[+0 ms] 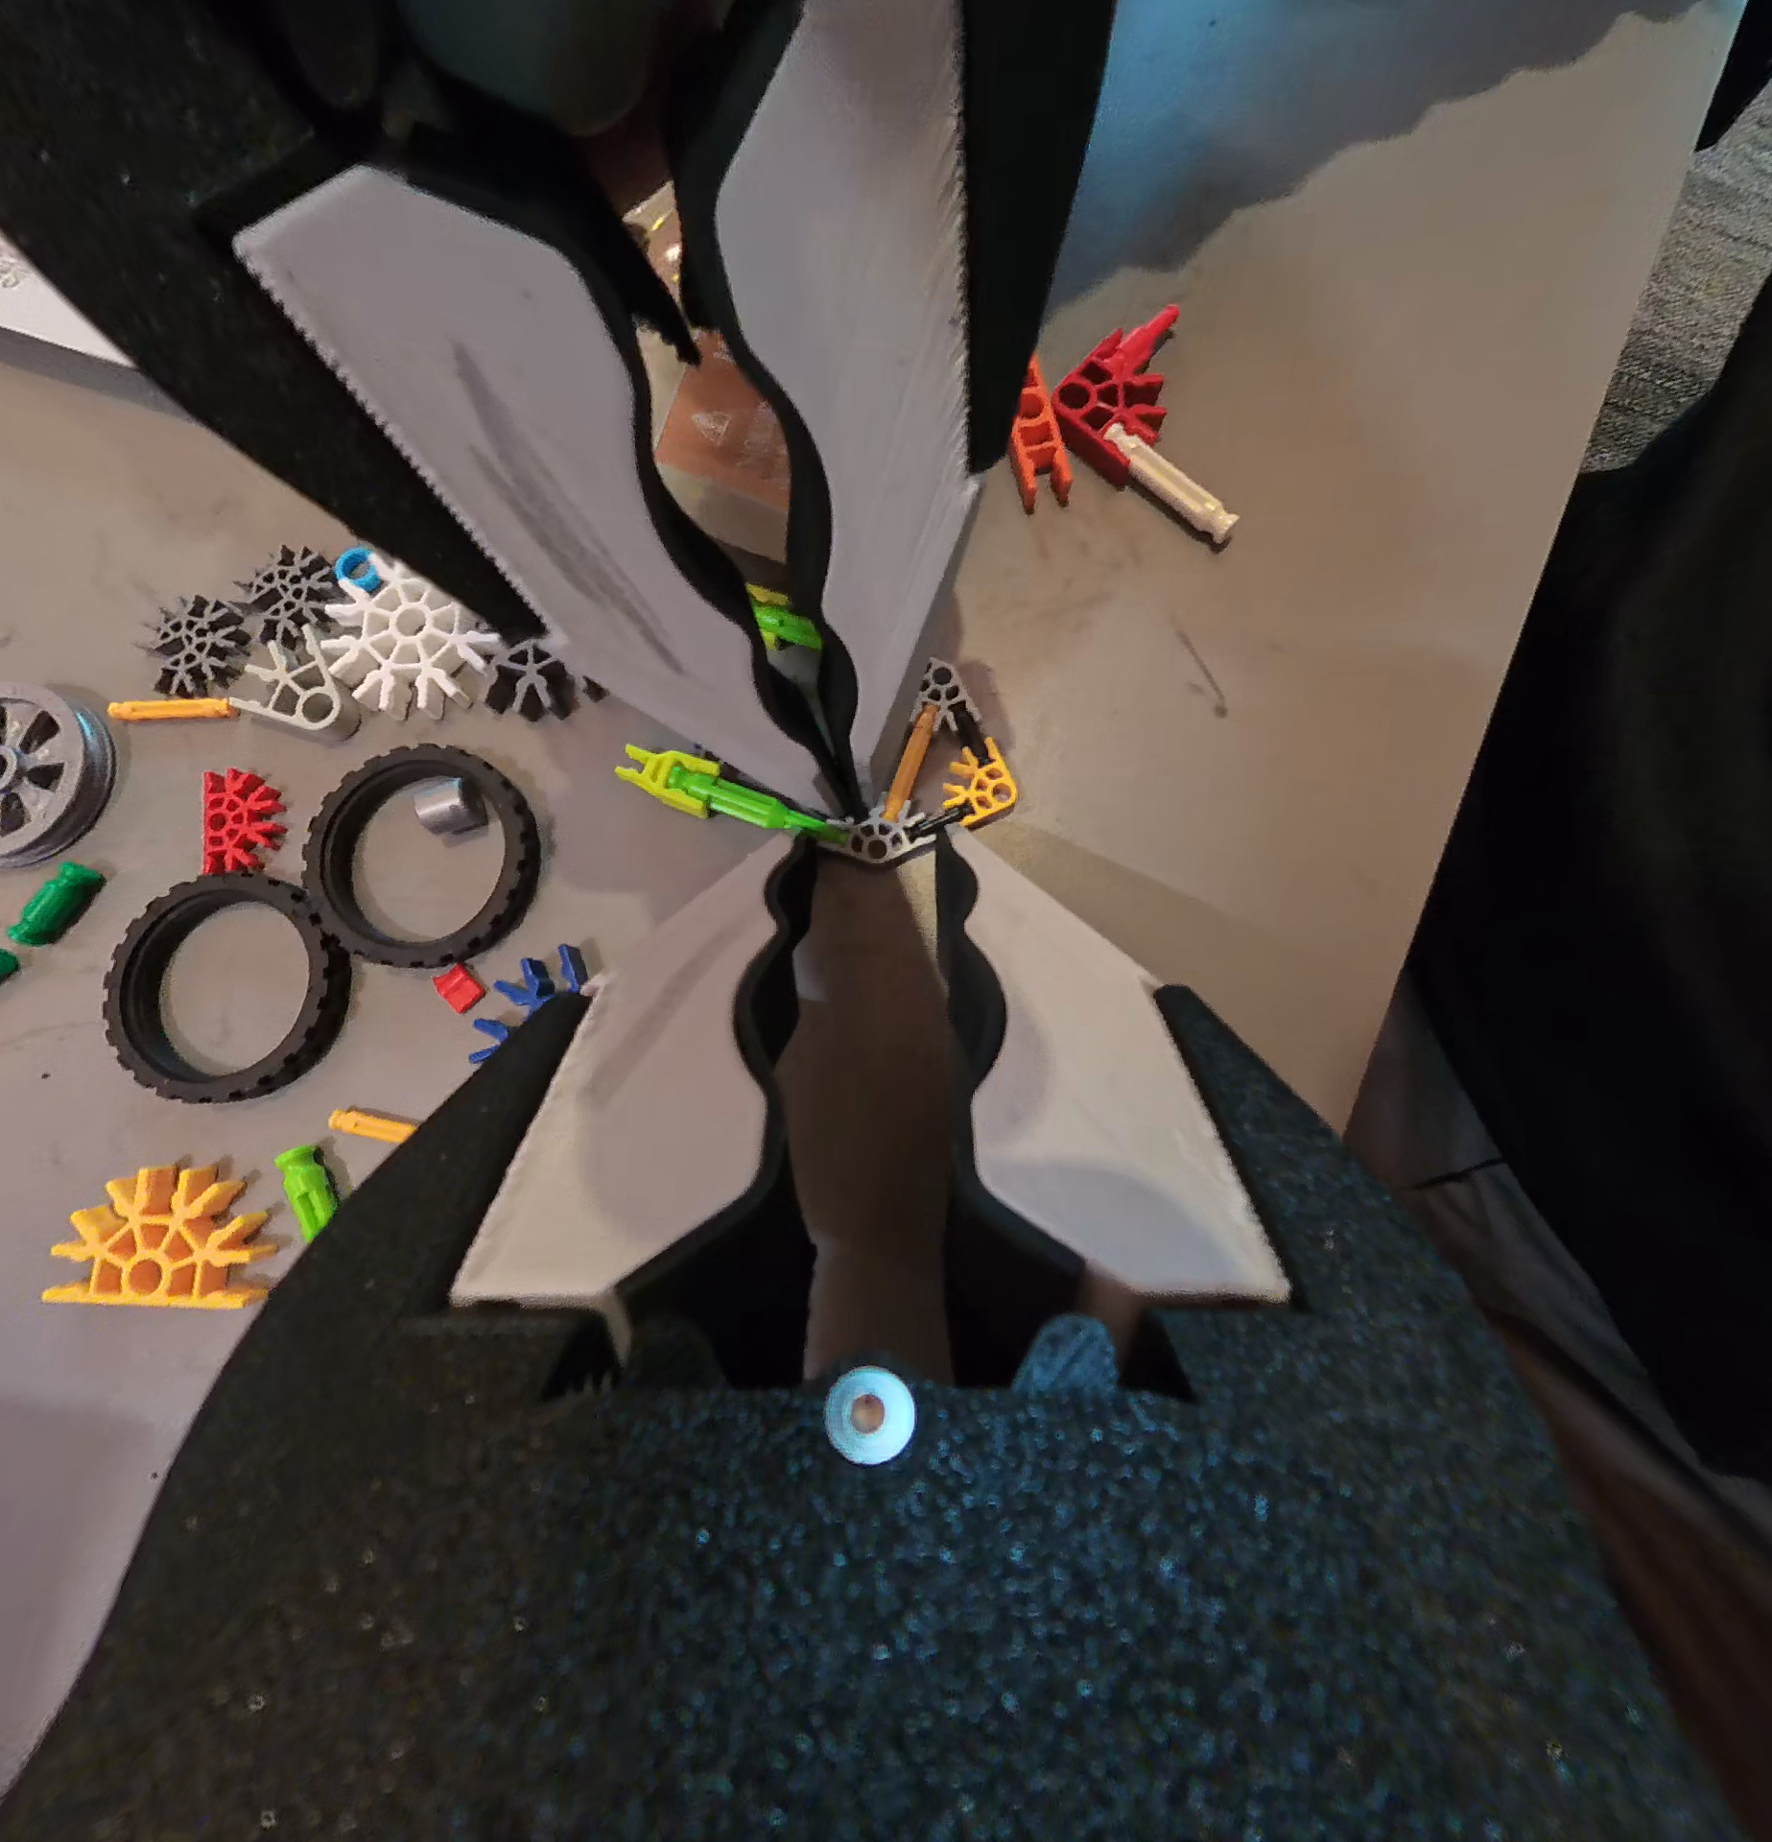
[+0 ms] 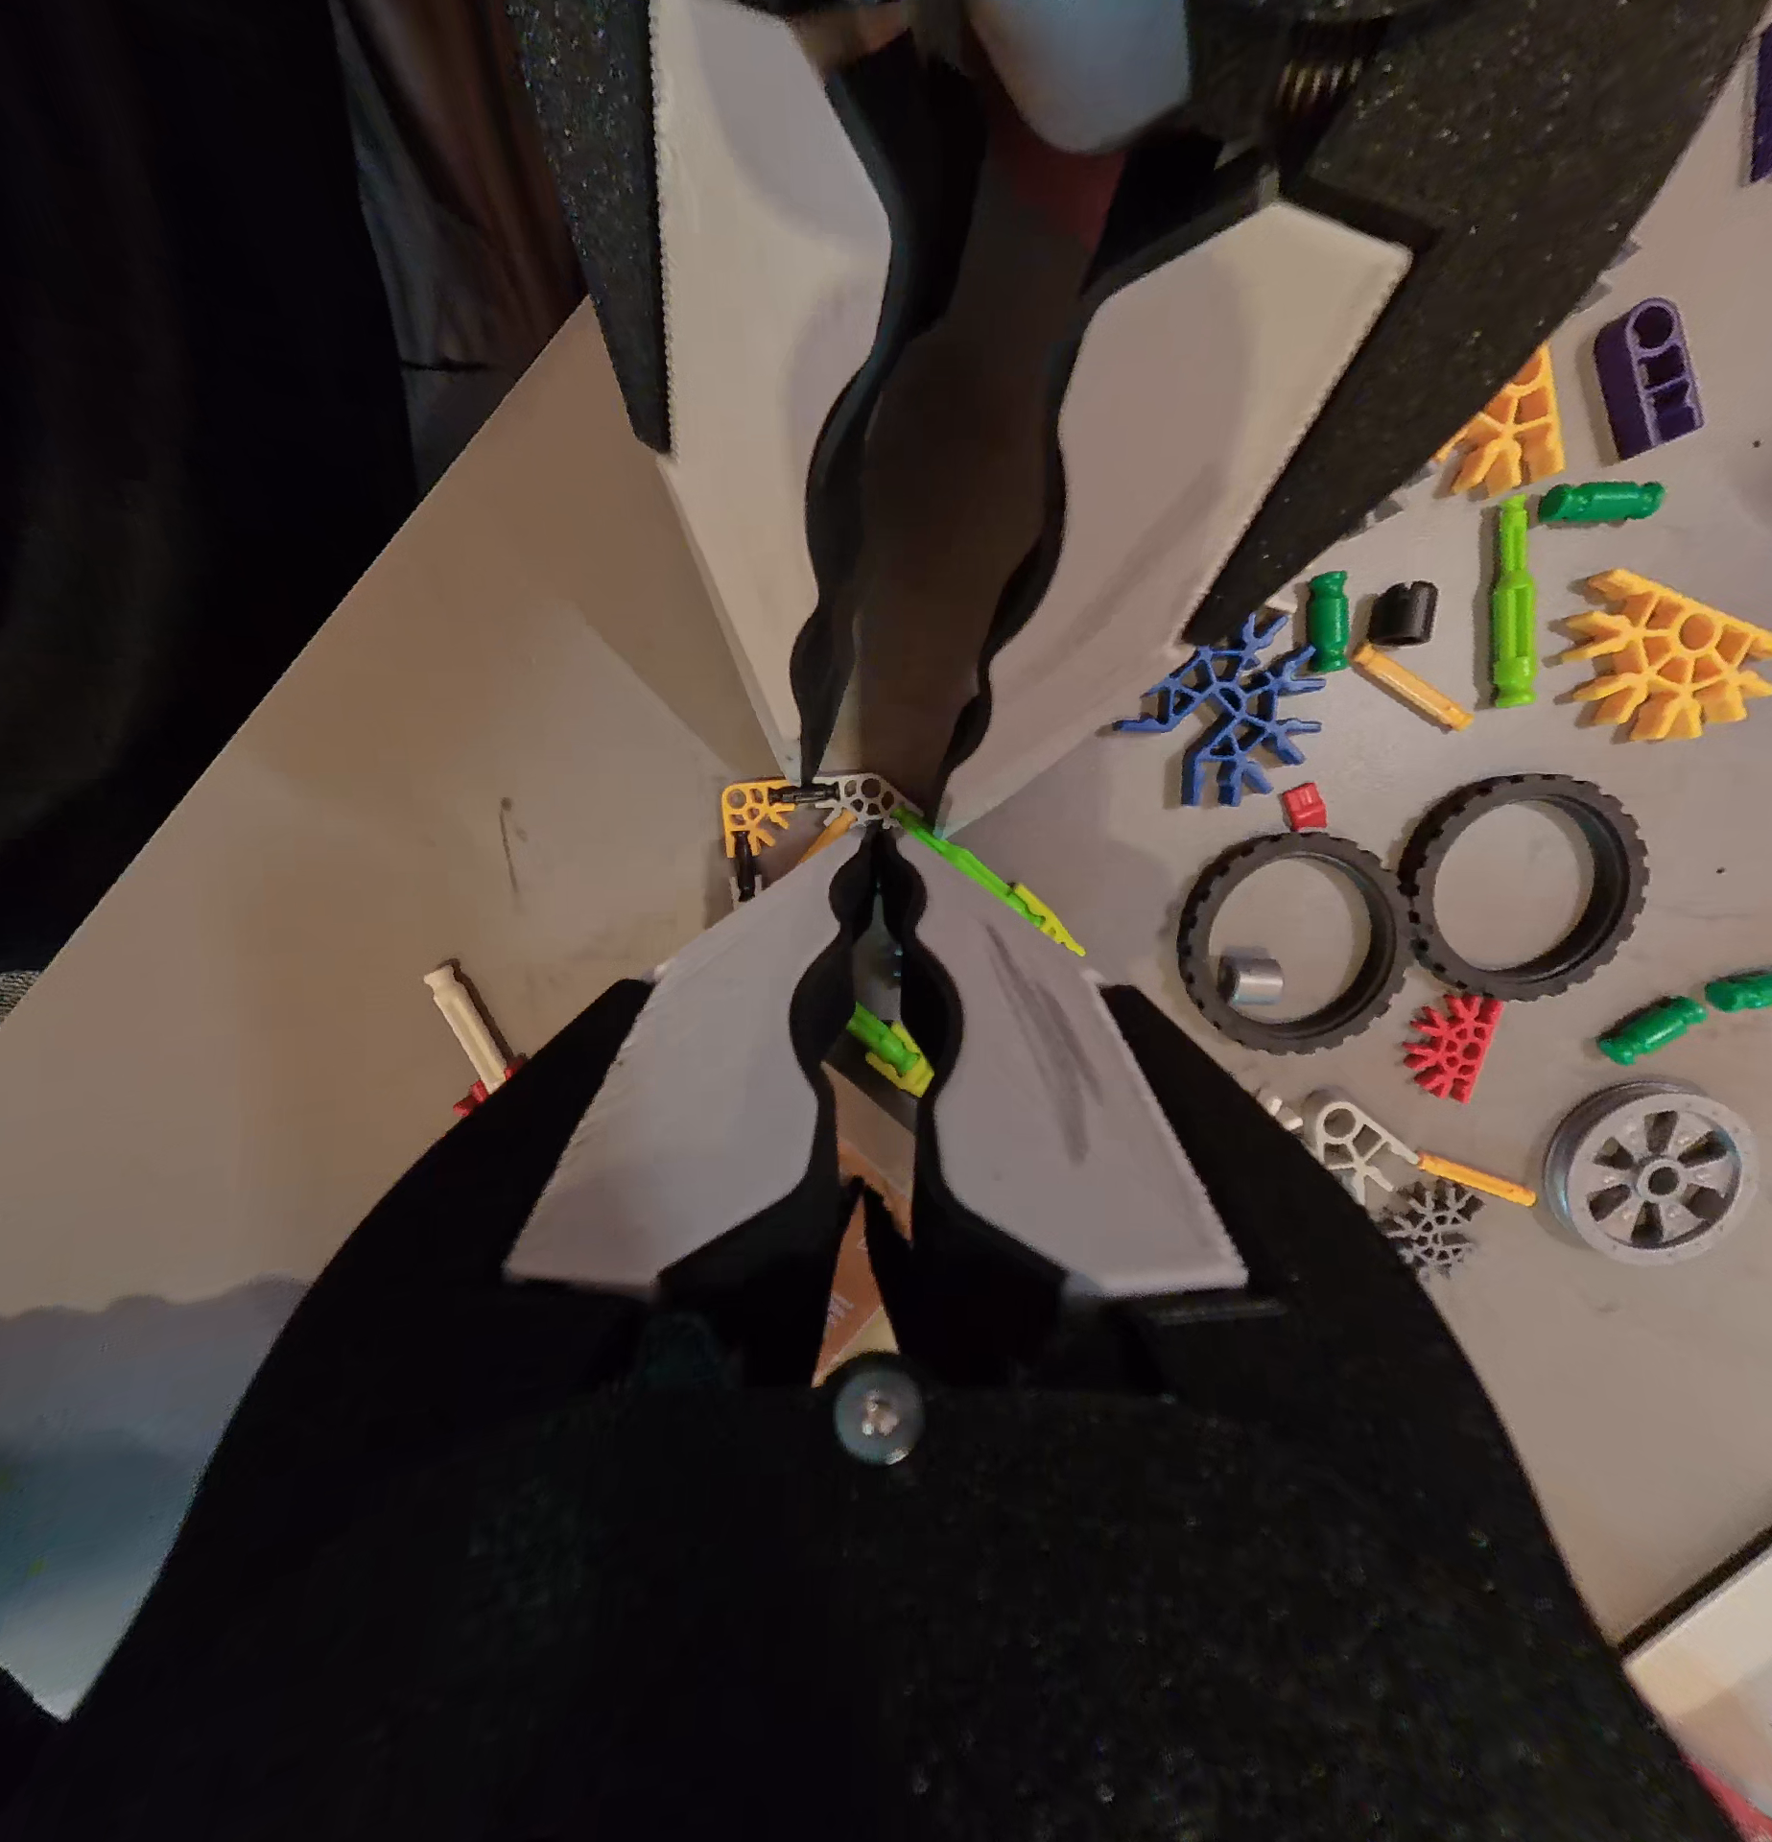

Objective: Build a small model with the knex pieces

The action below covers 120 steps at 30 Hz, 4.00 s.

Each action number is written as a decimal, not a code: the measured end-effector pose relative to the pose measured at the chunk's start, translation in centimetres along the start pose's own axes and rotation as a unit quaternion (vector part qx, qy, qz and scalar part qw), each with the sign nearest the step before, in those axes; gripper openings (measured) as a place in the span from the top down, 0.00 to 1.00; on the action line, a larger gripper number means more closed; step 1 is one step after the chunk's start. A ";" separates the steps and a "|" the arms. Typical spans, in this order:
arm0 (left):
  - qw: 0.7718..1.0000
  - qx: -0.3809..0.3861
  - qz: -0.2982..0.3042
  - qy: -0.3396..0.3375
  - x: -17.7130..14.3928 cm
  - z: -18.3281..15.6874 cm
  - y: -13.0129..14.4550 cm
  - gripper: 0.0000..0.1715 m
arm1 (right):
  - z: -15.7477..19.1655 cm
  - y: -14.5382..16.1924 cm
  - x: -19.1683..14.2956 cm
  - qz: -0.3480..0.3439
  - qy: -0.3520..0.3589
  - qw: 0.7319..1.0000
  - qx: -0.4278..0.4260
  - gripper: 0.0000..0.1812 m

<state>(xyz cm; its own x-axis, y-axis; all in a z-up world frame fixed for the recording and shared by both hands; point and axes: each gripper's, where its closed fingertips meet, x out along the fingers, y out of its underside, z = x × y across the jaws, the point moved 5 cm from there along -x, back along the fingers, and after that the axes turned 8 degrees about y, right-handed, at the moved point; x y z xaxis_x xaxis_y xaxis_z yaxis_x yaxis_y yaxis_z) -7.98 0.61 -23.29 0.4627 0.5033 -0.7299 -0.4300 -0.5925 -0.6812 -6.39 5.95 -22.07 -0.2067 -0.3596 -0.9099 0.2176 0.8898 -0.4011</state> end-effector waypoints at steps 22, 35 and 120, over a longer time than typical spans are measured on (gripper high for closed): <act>1.000 -0.011 -0.018 -0.002 0.0 0.1 0.1 0.87 | 0.2 0.1 0.1 -0.029 0.007 0.997 0.070 1.00; 1.000 -0.009 -0.020 0.002 0.0 0.2 0.1 0.87 | 1.1 -0.1 0.1 0.001 0.099 0.992 0.075 1.00; 0.999 -0.014 -0.020 -0.047 -0.9 -4.8 1.5 0.85 | 5.3 1.3 -0.5 0.003 0.233 0.914 0.331 0.90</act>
<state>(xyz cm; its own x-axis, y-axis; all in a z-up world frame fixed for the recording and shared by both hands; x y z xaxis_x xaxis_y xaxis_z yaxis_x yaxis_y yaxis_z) -5.35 -3.80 -23.37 0.4031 0.5832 -0.7053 -0.3900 -0.5877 -0.7089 -0.91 5.78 -22.68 -0.5546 -0.0594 -0.8300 0.7175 0.4712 -0.5130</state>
